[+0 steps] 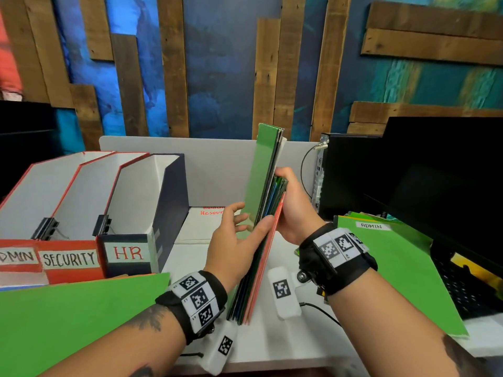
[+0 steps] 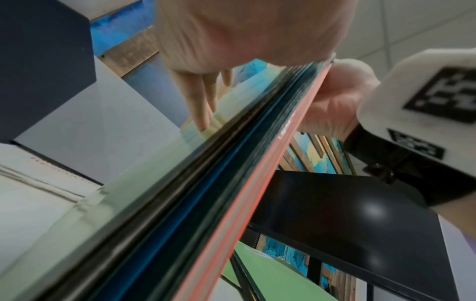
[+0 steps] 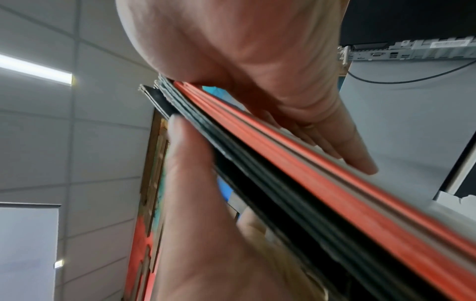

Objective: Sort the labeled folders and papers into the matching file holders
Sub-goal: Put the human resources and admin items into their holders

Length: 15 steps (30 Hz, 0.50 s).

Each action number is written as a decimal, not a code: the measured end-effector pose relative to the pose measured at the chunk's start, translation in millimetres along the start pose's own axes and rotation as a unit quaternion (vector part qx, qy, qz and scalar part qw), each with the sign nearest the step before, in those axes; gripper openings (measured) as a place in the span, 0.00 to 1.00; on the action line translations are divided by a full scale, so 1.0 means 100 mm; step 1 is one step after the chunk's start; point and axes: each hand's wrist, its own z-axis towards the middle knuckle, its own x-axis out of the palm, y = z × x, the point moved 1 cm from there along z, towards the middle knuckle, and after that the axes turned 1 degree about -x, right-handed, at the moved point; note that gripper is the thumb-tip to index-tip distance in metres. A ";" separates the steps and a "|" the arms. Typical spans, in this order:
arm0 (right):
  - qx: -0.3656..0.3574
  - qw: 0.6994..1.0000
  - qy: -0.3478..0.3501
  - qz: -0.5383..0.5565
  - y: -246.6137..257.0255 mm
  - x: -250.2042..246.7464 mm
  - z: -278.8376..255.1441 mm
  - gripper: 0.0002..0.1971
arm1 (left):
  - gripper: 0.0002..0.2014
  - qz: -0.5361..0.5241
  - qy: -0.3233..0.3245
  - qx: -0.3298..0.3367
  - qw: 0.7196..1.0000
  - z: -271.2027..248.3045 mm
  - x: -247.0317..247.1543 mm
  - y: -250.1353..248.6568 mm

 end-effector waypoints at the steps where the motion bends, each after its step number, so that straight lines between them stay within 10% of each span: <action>1: 0.004 1.000 -0.008 -0.007 -0.01 0.02 0.02 0.19 | 0.45 0.016 0.002 0.007 1.000 0.00 0.00 0.00; 11: -0.009 0.994 -0.024 -0.103 -0.01 0.15 -0.02 0.26 | 0.12 0.047 -0.047 0.083 0.994 0.00 -0.16 -0.02; 15: -0.094 0.982 -0.099 -0.130 -0.02 0.20 0.04 0.15 | 0.28 0.070 -0.084 0.185 0.977 0.00 -0.22 -0.01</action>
